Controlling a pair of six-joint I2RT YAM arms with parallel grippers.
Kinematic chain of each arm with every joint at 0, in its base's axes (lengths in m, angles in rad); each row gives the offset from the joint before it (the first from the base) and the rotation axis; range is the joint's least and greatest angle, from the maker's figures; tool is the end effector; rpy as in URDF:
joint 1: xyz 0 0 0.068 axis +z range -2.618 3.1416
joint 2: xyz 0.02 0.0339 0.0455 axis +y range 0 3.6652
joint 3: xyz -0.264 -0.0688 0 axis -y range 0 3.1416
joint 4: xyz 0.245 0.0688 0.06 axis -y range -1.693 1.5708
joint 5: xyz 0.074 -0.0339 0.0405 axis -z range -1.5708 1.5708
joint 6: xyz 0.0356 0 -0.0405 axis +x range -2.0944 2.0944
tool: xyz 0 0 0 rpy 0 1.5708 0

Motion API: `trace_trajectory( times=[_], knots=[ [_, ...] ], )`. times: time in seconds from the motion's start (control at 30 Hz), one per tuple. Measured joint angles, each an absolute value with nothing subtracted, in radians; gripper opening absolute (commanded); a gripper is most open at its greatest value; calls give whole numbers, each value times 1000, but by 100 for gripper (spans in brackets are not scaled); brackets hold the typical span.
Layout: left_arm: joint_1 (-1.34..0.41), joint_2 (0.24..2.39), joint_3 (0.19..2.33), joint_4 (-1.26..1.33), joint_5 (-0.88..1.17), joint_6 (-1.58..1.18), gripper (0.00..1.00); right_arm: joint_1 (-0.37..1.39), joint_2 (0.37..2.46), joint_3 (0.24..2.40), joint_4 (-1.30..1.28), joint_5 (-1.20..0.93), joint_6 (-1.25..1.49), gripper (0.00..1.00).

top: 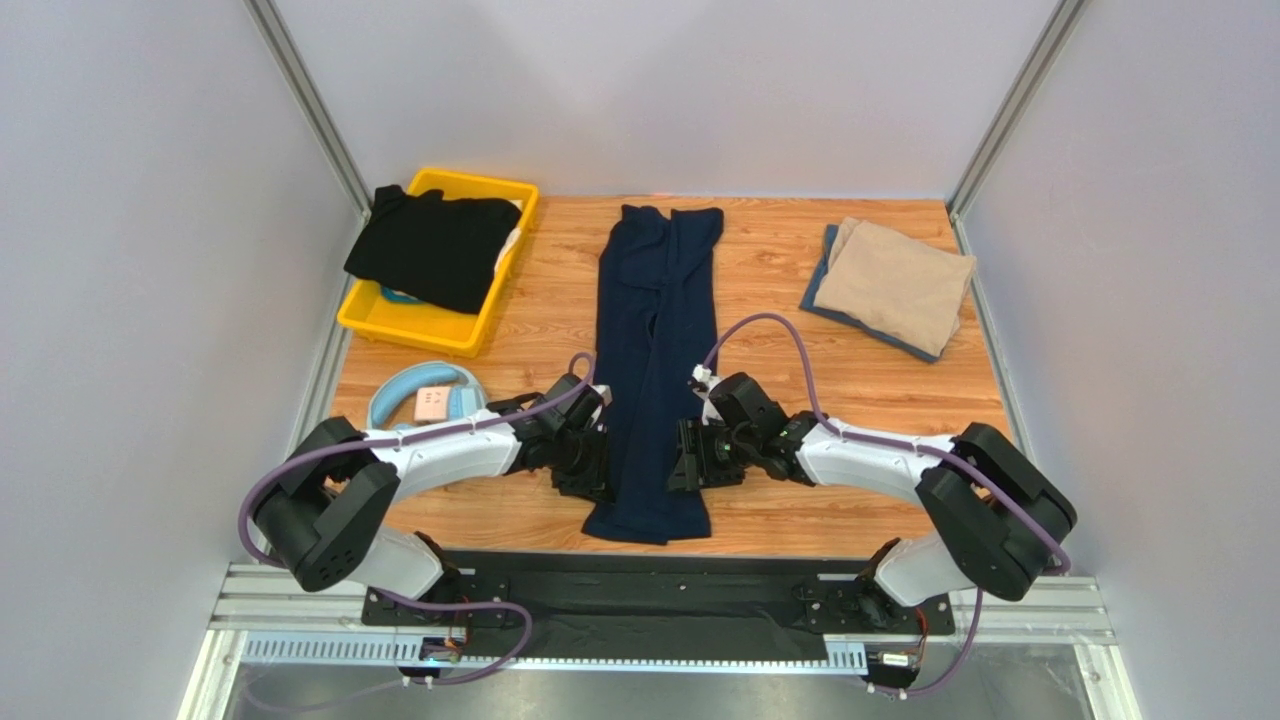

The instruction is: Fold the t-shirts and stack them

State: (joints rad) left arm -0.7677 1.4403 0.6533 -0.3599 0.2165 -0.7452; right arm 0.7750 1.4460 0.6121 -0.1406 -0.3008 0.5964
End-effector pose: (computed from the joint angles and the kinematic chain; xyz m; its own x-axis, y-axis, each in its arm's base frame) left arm 0.1716 -0.1762 0.1450 -0.9851 0.0303 -0.1695 0.1005 0.9006 -0.4228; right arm 0.1761 0.1873 0.1450 -0.9312 -0.1612 -0.3269 -0.3193 0.7934 0.5183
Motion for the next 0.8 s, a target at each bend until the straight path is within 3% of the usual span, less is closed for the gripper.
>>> trace_trajectory(
  times=[0.17, 0.2, 0.43, 0.8],
  knots=[
    [-767, 1444, 654, -369, 212, -751, 4, 773, 1461, 597, -140, -299, 610, 3],
    [-767, 1444, 655, -371, 210, -751, 1, 773, 1462, 593, -141, -300, 614, 0],
    [-770, 1435, 656, -384, 201, -751, 0, 772, 1453, 590, -155, -303, 624, 0],
    [-773, 1380, 663, -515, 115, -722, 0, 785, 1310, 643, -390, -242, 611, 0]
  ],
)
